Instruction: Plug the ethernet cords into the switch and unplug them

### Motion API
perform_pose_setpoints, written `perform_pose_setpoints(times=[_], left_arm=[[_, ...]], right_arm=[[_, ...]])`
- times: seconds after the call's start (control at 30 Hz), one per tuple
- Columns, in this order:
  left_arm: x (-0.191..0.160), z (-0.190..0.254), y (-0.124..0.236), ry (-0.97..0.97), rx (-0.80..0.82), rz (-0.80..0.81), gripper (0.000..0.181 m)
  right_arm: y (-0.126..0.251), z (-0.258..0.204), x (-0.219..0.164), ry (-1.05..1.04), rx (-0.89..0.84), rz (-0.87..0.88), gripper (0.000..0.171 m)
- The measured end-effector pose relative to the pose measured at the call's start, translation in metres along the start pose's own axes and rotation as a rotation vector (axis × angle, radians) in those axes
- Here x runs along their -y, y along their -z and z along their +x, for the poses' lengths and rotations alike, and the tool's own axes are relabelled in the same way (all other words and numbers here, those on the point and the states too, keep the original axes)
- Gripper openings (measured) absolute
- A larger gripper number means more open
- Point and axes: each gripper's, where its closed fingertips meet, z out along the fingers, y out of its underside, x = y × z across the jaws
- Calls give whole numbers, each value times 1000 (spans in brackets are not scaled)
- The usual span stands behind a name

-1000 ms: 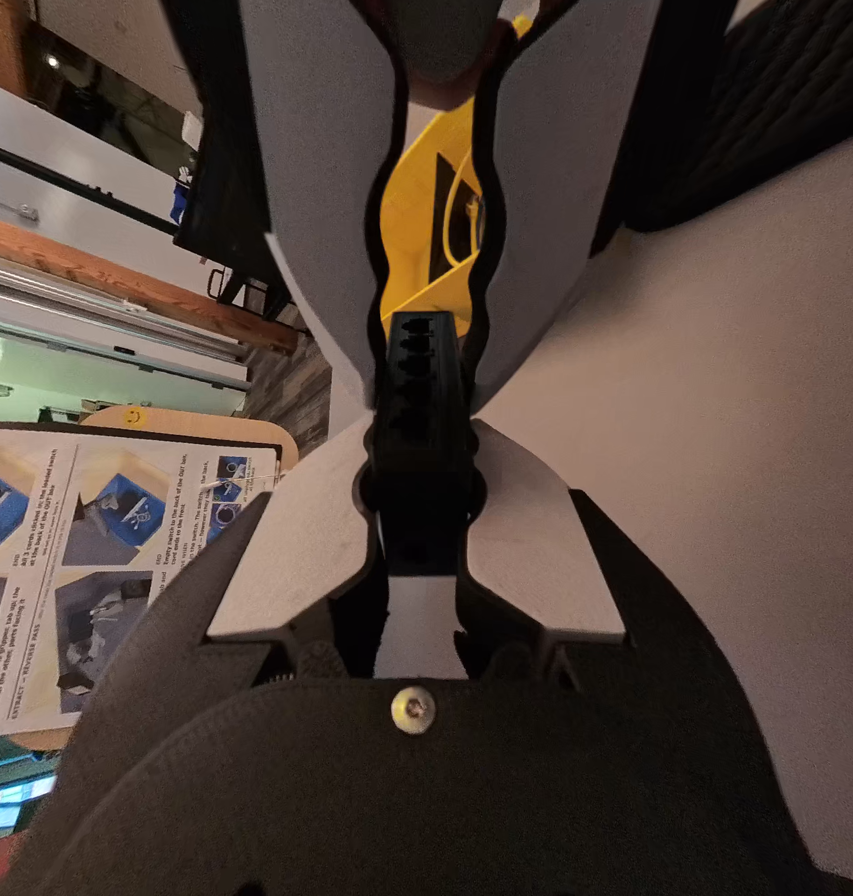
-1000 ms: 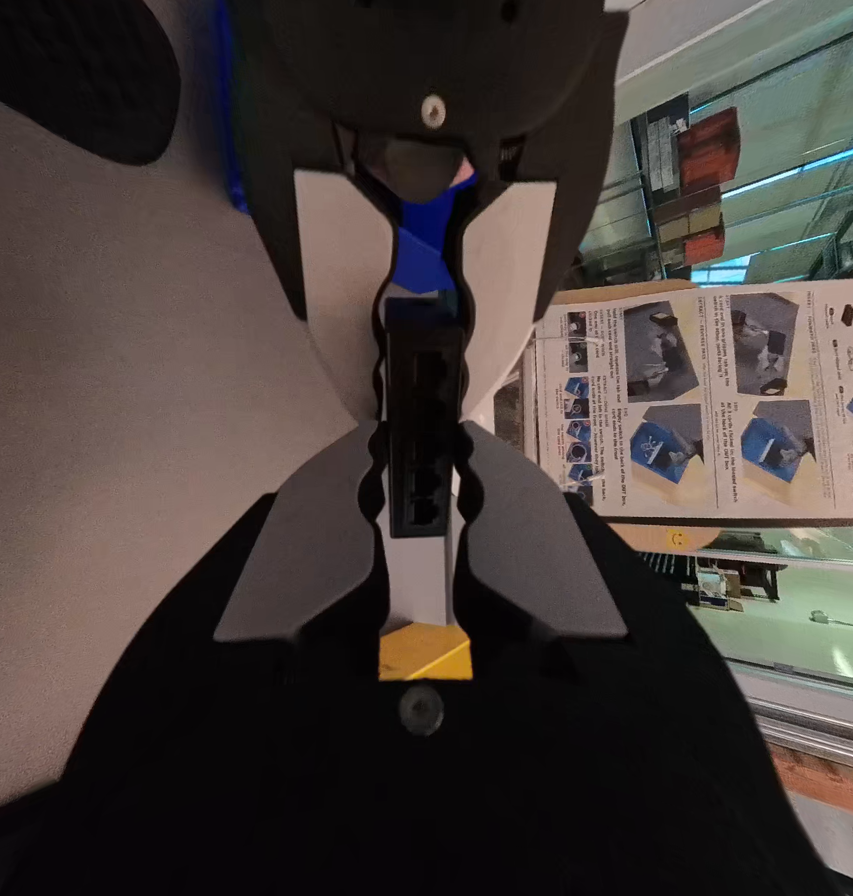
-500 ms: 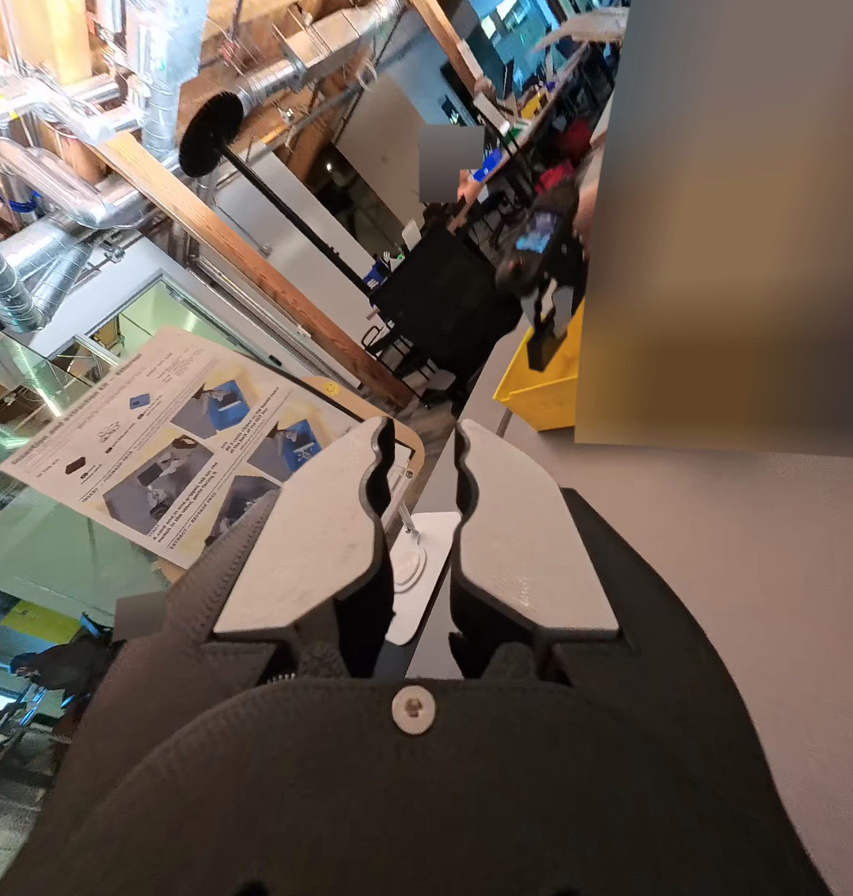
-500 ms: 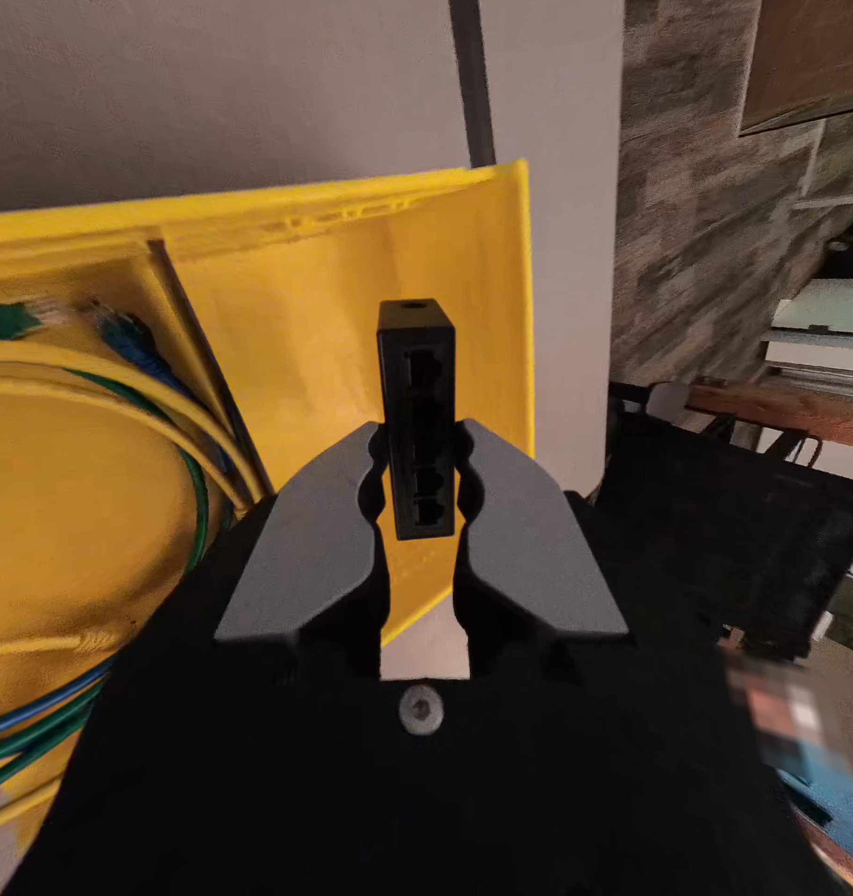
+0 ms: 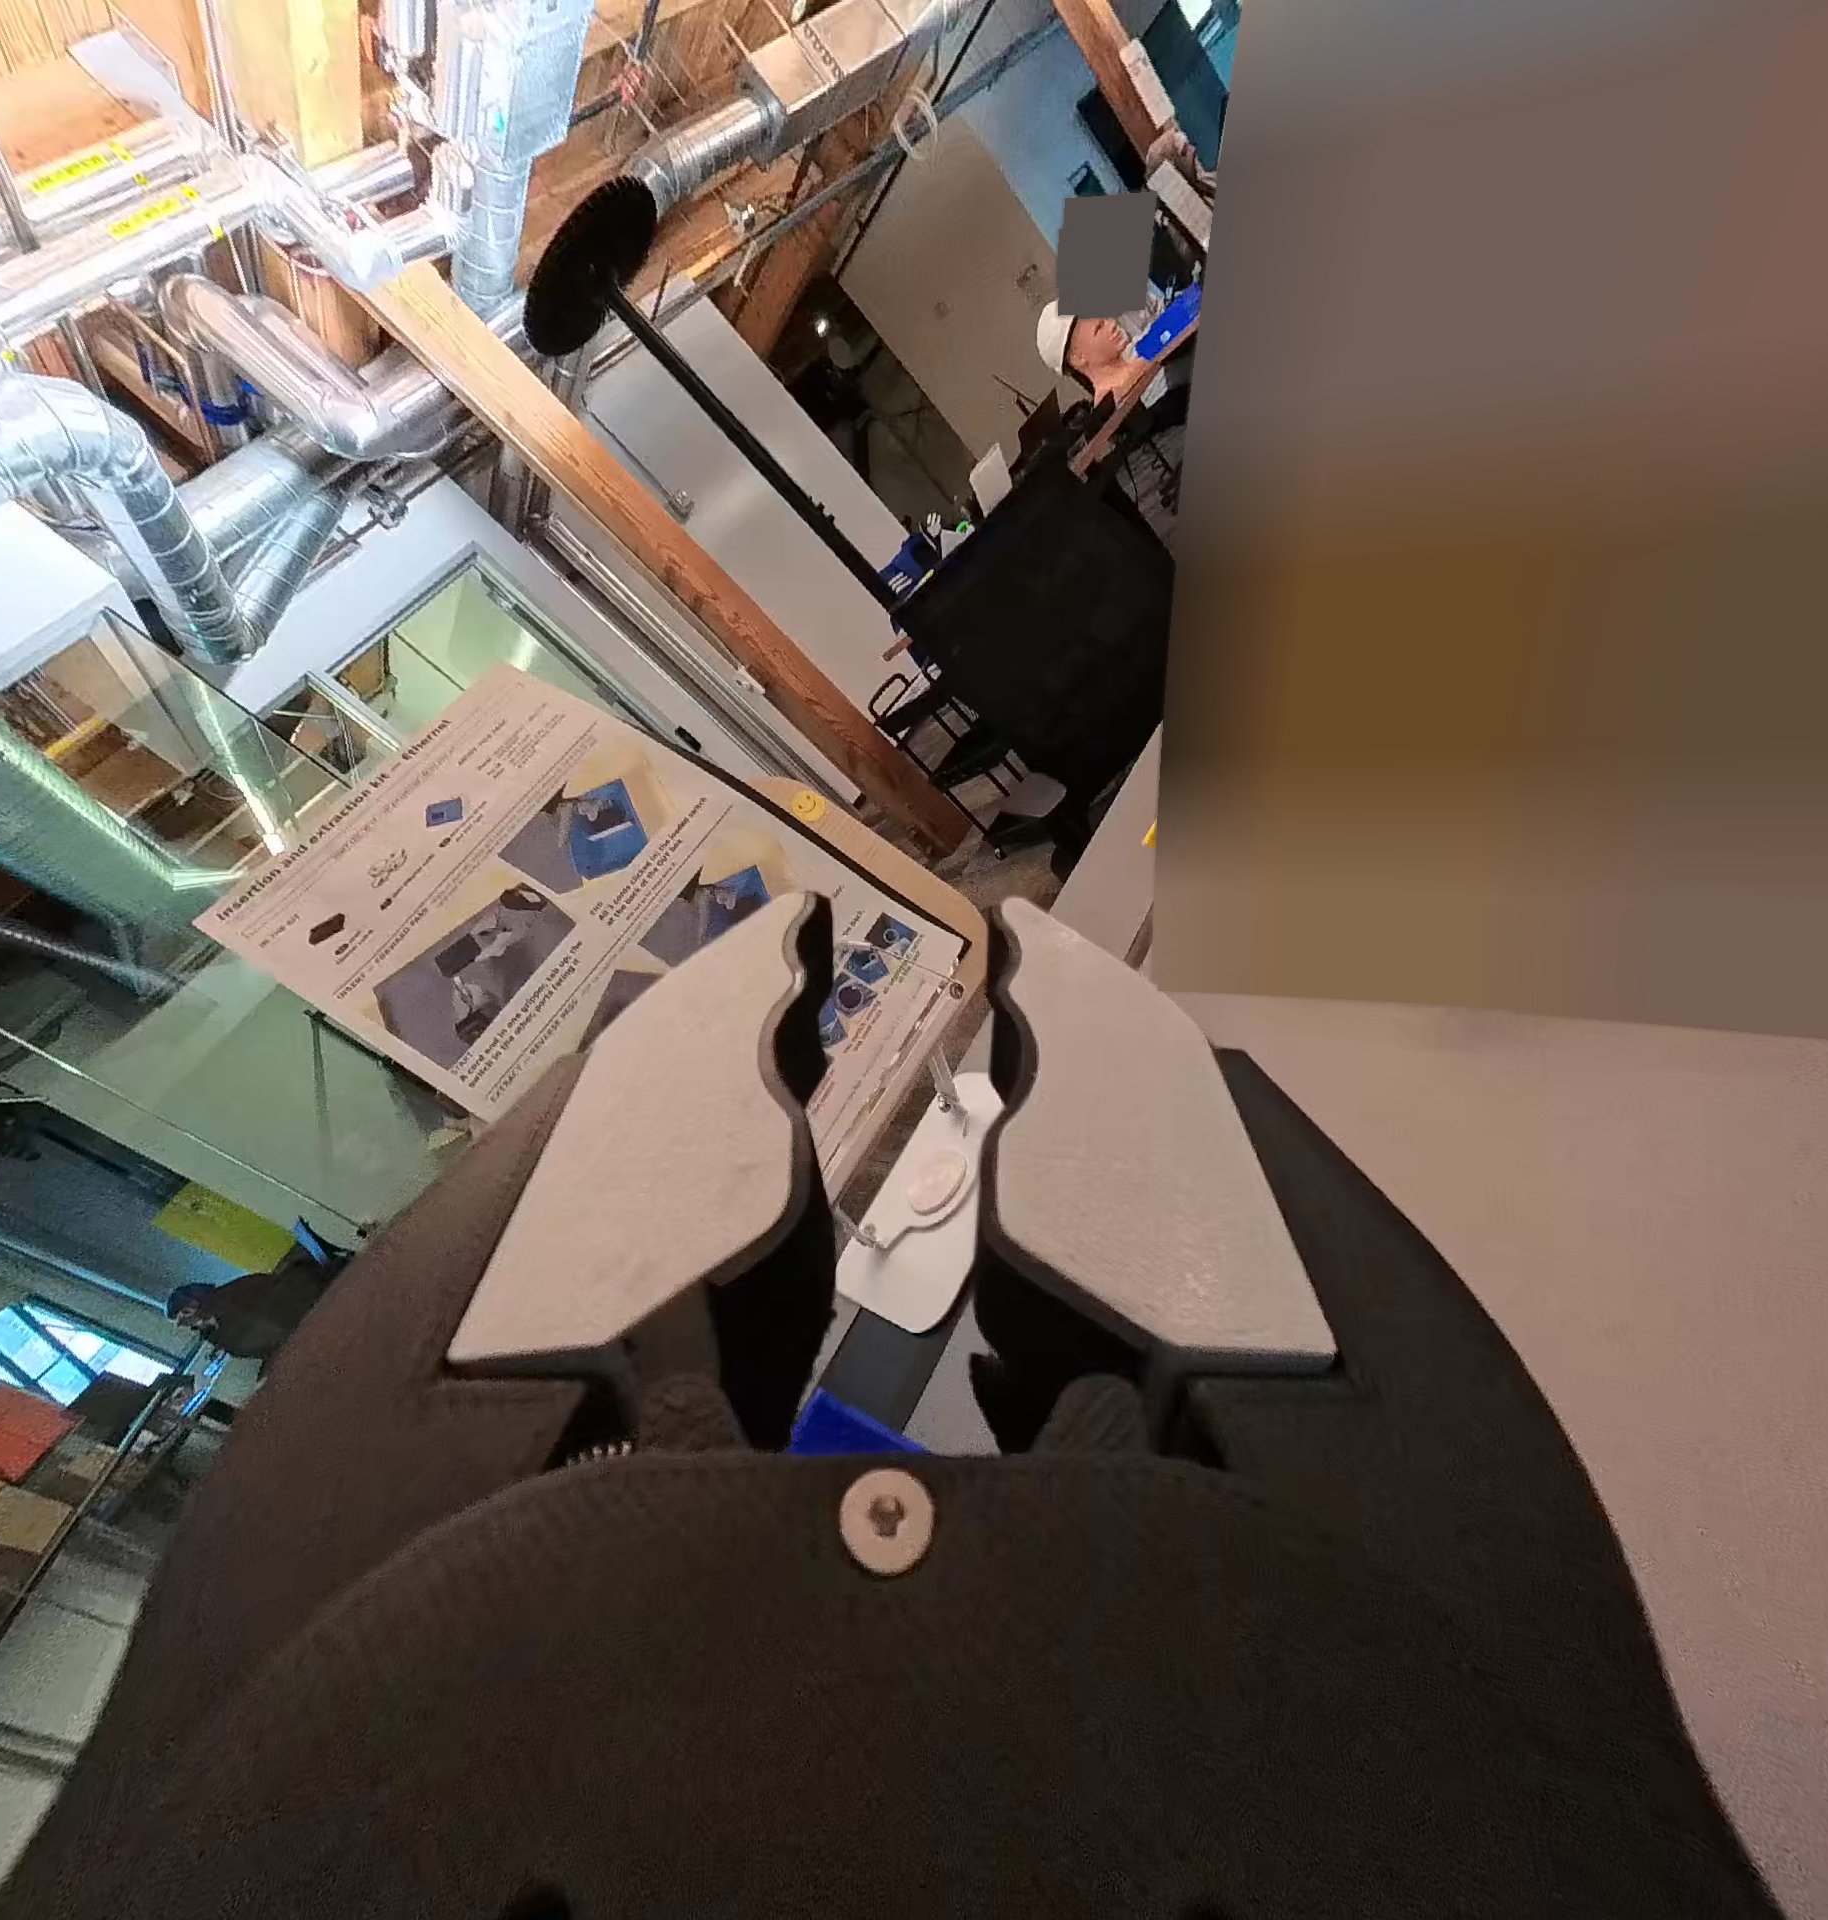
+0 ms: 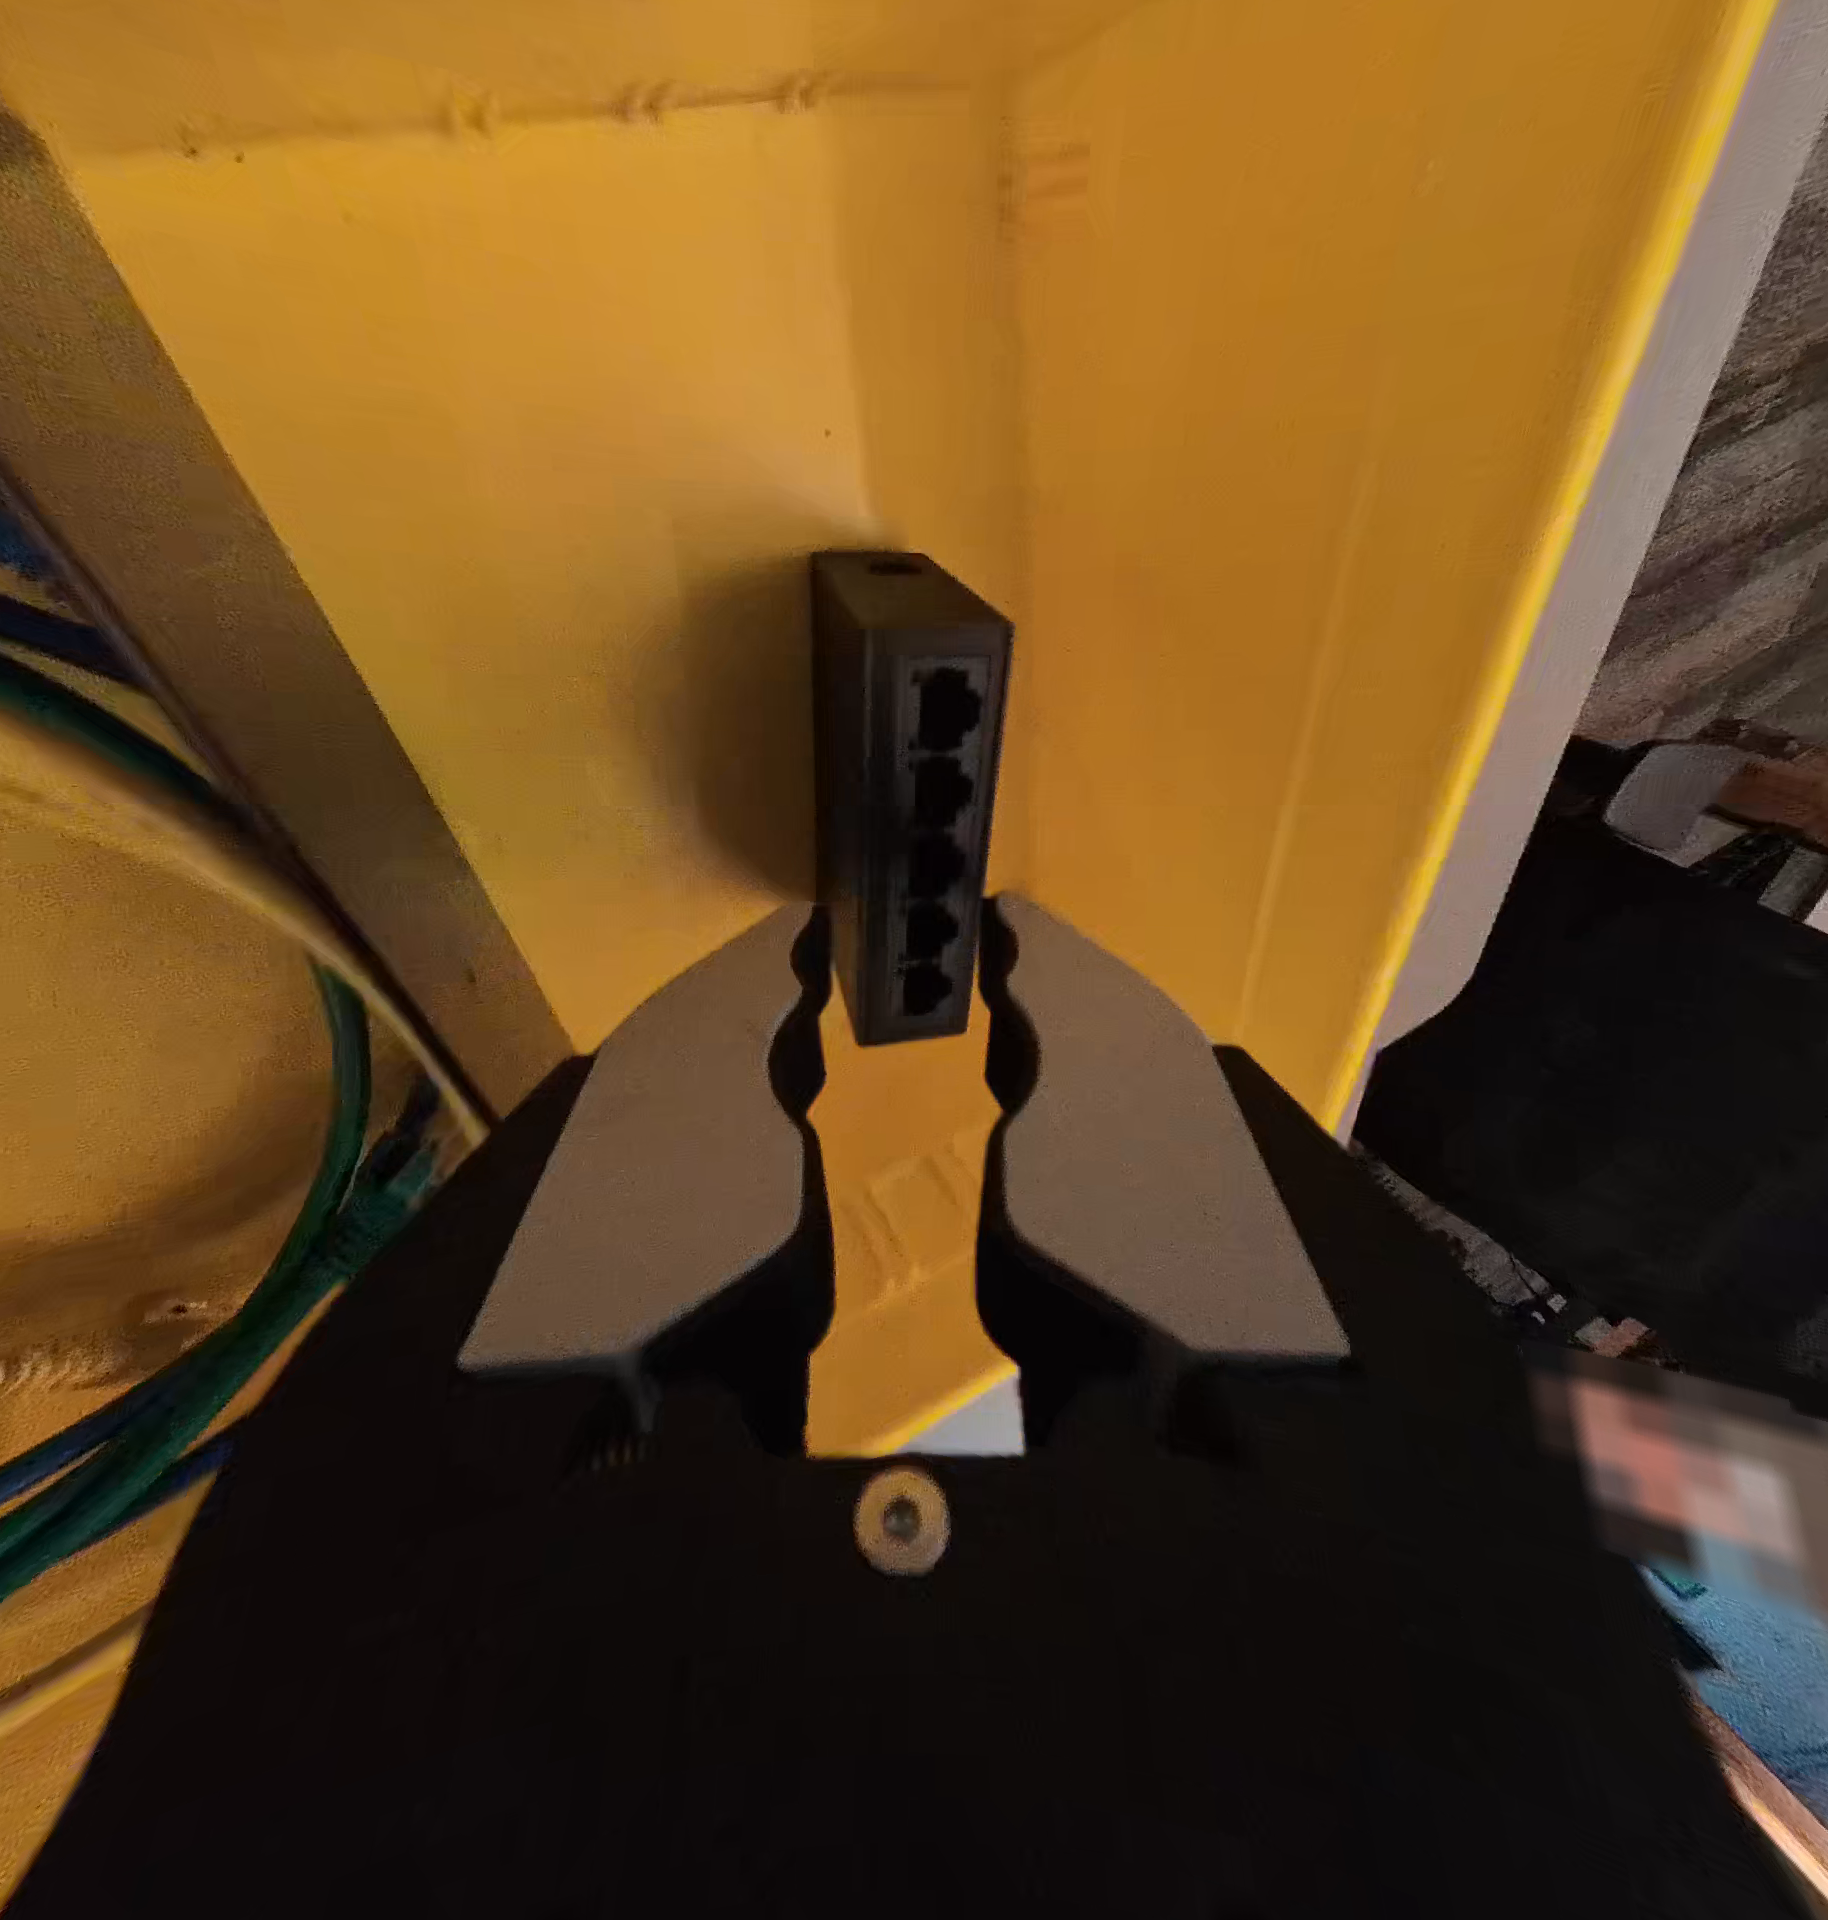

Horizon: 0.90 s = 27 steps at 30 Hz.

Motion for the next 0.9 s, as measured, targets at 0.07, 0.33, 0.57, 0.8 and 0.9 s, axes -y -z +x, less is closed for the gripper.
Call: perform_pose_setpoints(times=[0.07, 0.33, 0.57, 0.8, 0.9], left_arm=[[-4, -3, 1, 0, 13, -16, 28], [-81, -70, 47, 194, 262, -319, 43], [-266, -107, 136, 670, 517, -950, 62], [-339, -55, 143, 1071, 309, -1101, 76], [-363, -26, 156, 1160, 219, -1247, 74]], right_arm=[[13, -1, -4, -9, -16, -4, 29], [91, -17, -73, -528, -103, 232, 45], [83, -68, -120, -1227, 142, 413, 57], [39, -100, -118, -1239, 304, 141, 48], [26, -110, -109, -1254, 400, 50, 24]])
